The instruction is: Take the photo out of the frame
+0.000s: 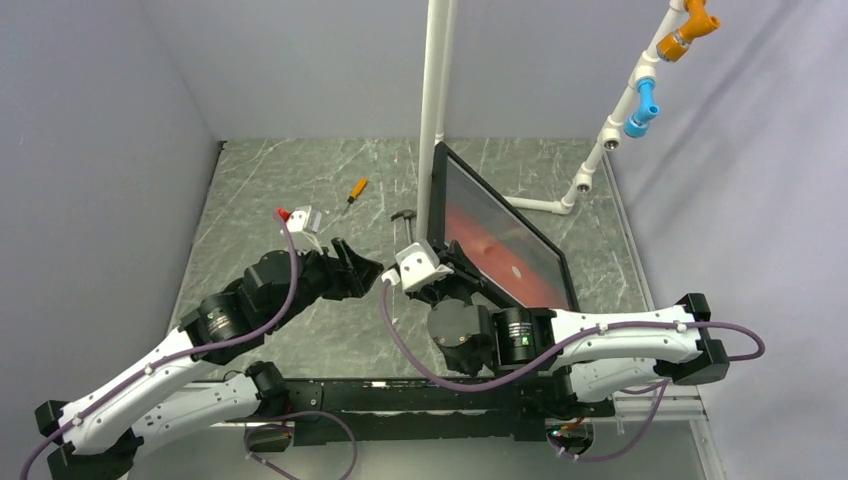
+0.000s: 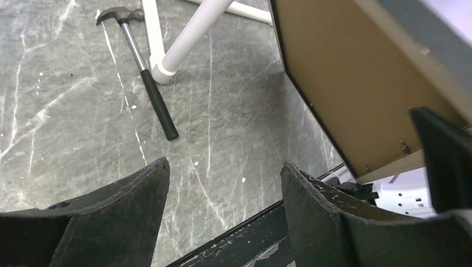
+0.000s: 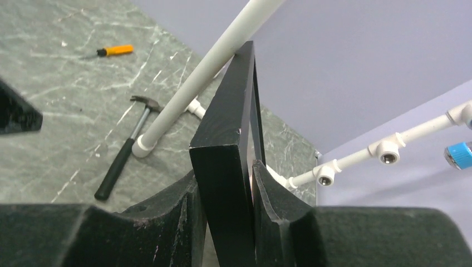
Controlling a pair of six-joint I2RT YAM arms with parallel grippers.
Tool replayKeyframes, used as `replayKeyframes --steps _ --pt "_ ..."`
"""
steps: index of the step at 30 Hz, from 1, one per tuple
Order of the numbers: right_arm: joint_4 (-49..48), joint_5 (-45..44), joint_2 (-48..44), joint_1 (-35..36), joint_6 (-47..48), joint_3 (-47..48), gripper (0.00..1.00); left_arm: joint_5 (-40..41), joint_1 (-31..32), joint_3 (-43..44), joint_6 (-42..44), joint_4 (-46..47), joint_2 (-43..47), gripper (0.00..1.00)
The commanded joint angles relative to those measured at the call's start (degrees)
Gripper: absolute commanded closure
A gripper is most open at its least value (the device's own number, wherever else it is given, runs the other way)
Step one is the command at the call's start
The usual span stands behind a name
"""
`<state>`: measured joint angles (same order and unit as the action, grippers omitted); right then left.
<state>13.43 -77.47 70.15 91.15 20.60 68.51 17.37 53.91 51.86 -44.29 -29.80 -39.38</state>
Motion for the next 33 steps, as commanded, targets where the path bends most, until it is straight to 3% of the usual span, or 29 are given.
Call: replayKeyframes --steps 1,3,8,11,15,21,25,26,28,33 --pt "-19.41 -0.16 -3.41 -1.79 1.21 5.16 1.00 -1.99 -0.18 -1.40 -0.17 4.97 -0.95 0.23" --pt "-17.62 -1.07 -4.46 -2.72 1.31 5.40 1.00 -1.52 -0.16 -1.71 1.07 6.53 -1.74 0.22" --pt "-27.31 -4.24 -10.19 -3.32 8.85 -0.97 1.00 -4.46 -0.29 1.73 5.71 8.39 -5.67 0.21" --pt "-26.76 -3.85 -12.63 -4.27 7.35 -0.49 1.00 -6.63 -0.29 1.62 6.06 11.04 -7.50 0.21" --pt "-23.28 -1.74 -12.32 -7.64 2.93 3.50 1.00 -8.02 -0.30 0.81 4.83 13.16 -9.54 0.21" --pt "-26.27 1.31 -10.31 -13.14 4.69 10.60 1.00 -9.29 -0.23 1.01 4.03 14.09 -11.30 0.20" --pt "-20.50 5.34 -7.78 -18.27 -1.37 16.33 1.00 -9.99 -0.30 1.33 3.78 14.39 -12.06 0.20" --pt "-19.36 6.56 -12.96 -19.62 -2.52 17.68 1.00 -10.19 -0.30 1.32 3.71 14.49 -12.24 0.20" --pt "-17.61 7.79 -4.59 -22.19 -4.15 20.31 1.00 -10.61 -0.28 1.02 3.41 14.84 -12.49 0.20" --pt "-15.87 10.02 -1.28 -27.17 -7.30 24.22 1.00 -11.38 -0.25 0.36 3.36 15.00 -12.74 0.20"
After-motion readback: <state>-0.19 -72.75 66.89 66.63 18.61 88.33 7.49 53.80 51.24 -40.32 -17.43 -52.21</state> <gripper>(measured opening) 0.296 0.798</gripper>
